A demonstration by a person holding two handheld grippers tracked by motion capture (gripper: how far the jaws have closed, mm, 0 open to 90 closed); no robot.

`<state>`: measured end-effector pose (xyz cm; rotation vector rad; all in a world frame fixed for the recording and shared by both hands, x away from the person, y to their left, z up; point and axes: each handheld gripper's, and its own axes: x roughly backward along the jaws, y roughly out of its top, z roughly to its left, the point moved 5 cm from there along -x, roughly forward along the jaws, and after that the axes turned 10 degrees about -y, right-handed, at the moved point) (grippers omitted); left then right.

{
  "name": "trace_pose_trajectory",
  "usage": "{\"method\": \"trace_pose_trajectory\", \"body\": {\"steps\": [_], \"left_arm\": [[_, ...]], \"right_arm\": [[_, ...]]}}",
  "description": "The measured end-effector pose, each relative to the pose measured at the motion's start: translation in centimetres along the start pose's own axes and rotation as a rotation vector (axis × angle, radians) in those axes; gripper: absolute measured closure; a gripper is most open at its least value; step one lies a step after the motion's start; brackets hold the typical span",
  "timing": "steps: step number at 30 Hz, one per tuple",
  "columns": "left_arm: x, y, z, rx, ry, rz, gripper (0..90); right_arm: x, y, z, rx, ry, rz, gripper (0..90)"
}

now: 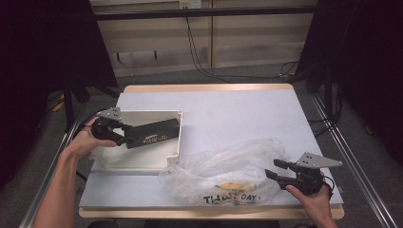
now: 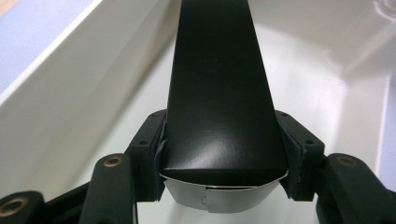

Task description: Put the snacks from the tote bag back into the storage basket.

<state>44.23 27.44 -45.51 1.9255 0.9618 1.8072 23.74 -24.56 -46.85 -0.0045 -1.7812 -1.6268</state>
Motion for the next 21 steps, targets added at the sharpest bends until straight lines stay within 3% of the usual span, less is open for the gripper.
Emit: {"method": "trace_pose_trajectory", "body": {"steps": [7, 10, 21], "left_arm": [[-0.3, 0.1, 0.4, -0.007, -0.012, 0.078, 43.1], [-0.4, 0.0, 0.5, -0.004, -0.007, 0.075, 43.0], [-1.3, -0.3, 0.9, 0.019, -0.032, 0.157, 42.6]], "right_arm": [[0.0, 0.0, 0.0, 0.001, -0.002, -0.001, 45.7], [0.0, 0.0, -0.1, 0.002, 0.001, -0.004, 45.7], [-0.2, 0.2, 0.3, 0.013, 0.009, 0.004, 45.6]]}}
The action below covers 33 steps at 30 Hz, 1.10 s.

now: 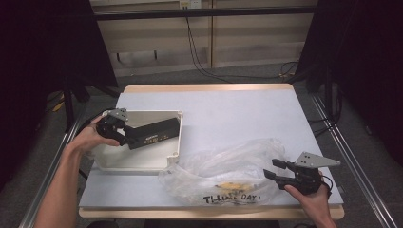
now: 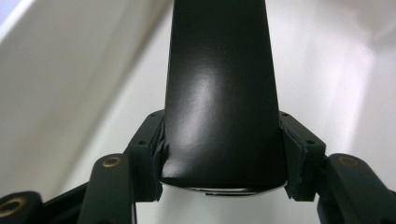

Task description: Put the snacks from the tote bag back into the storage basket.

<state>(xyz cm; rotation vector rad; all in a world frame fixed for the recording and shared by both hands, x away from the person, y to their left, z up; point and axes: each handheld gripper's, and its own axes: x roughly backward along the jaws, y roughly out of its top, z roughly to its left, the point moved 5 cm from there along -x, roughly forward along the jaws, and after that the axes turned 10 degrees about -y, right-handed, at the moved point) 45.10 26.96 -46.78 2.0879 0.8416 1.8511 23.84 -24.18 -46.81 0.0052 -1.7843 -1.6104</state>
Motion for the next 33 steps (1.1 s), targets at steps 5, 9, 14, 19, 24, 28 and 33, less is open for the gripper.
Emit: {"method": "trace_pose_trajectory", "body": {"steps": [5, 9, 14, 19, 24, 28, 33], "left_arm": [[-0.5, -0.1, 0.1, 0.008, 0.007, 0.026, 42.4], [-0.8, -0.1, 0.1, 0.022, 0.007, 0.053, 42.5], [-1.0, -0.2, 0.3, 0.013, 0.004, 0.082, 42.4], [-1.1, -0.1, 0.3, 0.030, 0.004, 0.074, 41.7], [-1.0, -0.2, 0.5, 0.067, 0.027, 0.090, 35.0], [-0.2, -0.2, 0.5, 0.108, 0.050, 0.047, 24.1], [1.2, 0.2, -0.1, 0.130, 0.093, -0.020, 18.8]], "right_arm": [[0.0, 0.0, 0.0, 0.001, -0.001, -0.001, 45.6], [0.0, -0.1, -0.1, -0.002, -0.001, 0.002, 45.6], [0.0, -0.1, -0.1, 0.001, 0.000, 0.002, 45.6], [0.0, -0.1, -0.1, -0.002, -0.001, 0.003, 45.6], [0.1, -0.1, -0.1, -0.002, -0.001, 0.003, 45.6], [0.2, -0.2, -0.2, -0.003, -0.004, 0.000, 45.6], [0.2, -0.2, -0.2, -0.005, -0.004, 0.001, 45.6]]}}
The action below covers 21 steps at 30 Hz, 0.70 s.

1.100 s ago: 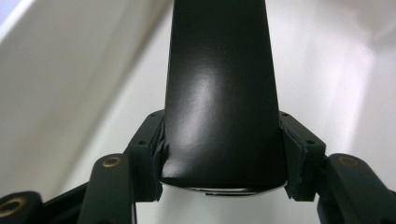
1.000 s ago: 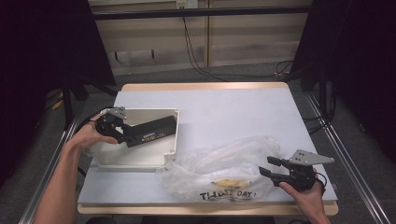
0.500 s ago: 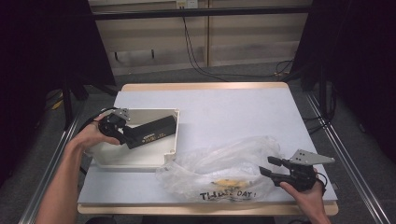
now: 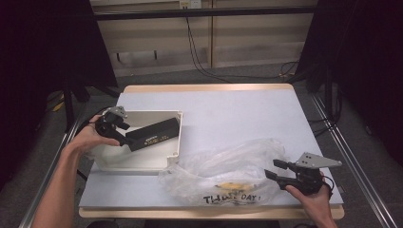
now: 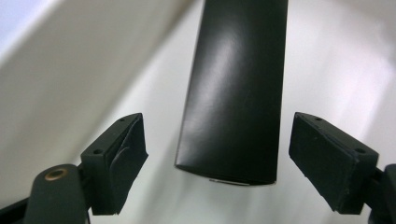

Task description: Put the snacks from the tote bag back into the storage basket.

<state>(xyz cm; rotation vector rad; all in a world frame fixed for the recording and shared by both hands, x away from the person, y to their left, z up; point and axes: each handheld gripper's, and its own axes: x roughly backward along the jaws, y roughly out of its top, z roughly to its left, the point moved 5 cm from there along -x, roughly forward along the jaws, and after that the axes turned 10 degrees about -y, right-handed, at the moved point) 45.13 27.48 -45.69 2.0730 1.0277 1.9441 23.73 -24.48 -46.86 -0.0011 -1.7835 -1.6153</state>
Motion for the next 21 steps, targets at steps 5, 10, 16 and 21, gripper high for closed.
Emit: {"method": "trace_pose_trajectory", "body": {"steps": [5, 10, 16, 21], "left_arm": [[2.1, 0.3, -0.7, 0.055, 0.083, -0.118, 22.7], [3.6, -0.3, -2.2, 0.093, 0.117, -0.218, 42.2], [3.8, -1.1, -5.1, 0.066, 0.092, -0.278, 75.8], [2.8, -2.1, -6.6, 0.115, 0.106, -0.291, 90.0]], "right_arm": [[0.0, 0.1, 0.0, 0.003, 0.001, -0.006, 45.5], [0.0, 0.1, 0.1, 0.002, -0.001, -0.006, 45.5], [0.0, 0.1, 0.1, -0.001, 0.002, -0.003, 45.5], [0.0, 0.1, 0.2, -0.001, 0.003, -0.004, 45.5]]}}
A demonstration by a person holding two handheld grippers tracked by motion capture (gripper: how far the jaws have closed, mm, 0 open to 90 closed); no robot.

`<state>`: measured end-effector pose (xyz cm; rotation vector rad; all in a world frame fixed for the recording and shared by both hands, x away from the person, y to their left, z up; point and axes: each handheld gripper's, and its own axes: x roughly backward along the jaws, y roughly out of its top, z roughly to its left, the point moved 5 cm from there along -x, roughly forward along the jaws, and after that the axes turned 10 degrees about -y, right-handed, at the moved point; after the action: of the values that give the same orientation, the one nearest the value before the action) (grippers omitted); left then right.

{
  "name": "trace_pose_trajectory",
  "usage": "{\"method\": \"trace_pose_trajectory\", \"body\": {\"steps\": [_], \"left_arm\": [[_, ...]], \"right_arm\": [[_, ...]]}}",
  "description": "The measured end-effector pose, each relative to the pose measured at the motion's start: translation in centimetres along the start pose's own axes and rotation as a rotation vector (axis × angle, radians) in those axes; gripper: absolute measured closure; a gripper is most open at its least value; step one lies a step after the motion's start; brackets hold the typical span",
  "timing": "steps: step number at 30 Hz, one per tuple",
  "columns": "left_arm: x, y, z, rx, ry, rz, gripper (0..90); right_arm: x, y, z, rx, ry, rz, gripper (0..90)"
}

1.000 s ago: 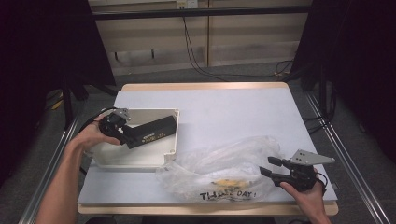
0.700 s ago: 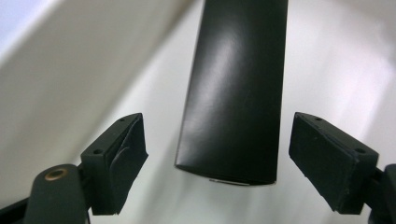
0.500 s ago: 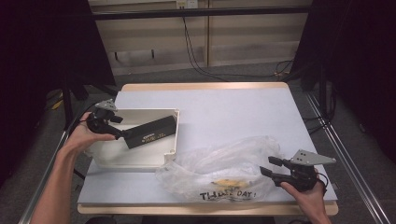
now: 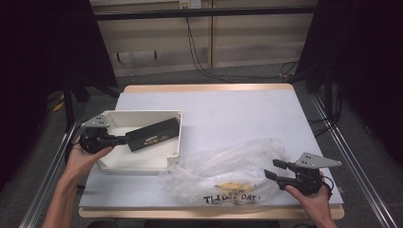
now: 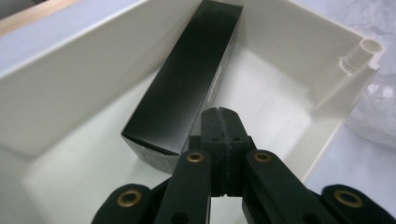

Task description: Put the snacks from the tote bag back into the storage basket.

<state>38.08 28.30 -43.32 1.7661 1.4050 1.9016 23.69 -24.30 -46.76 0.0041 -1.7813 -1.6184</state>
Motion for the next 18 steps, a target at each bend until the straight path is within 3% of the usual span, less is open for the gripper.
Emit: {"method": "trace_pose_trajectory", "body": {"steps": [6, 8, 18], "left_arm": [[-1.4, -1.2, -0.6, 0.025, 0.006, -0.005, 90.0], [-1.7, -1.5, -0.5, 0.027, 0.025, 0.005, 90.0], [-3.6, -2.6, 0.0, 0.060, 0.040, 0.069, 90.0]], "right_arm": [[0.0, 0.0, 0.0, -0.001, -0.001, 0.002, 45.5], [0.0, -0.1, 0.0, 0.000, 0.001, 0.002, 45.5], [0.0, -0.2, 0.0, 0.005, 0.002, 0.005, 45.6]]}}
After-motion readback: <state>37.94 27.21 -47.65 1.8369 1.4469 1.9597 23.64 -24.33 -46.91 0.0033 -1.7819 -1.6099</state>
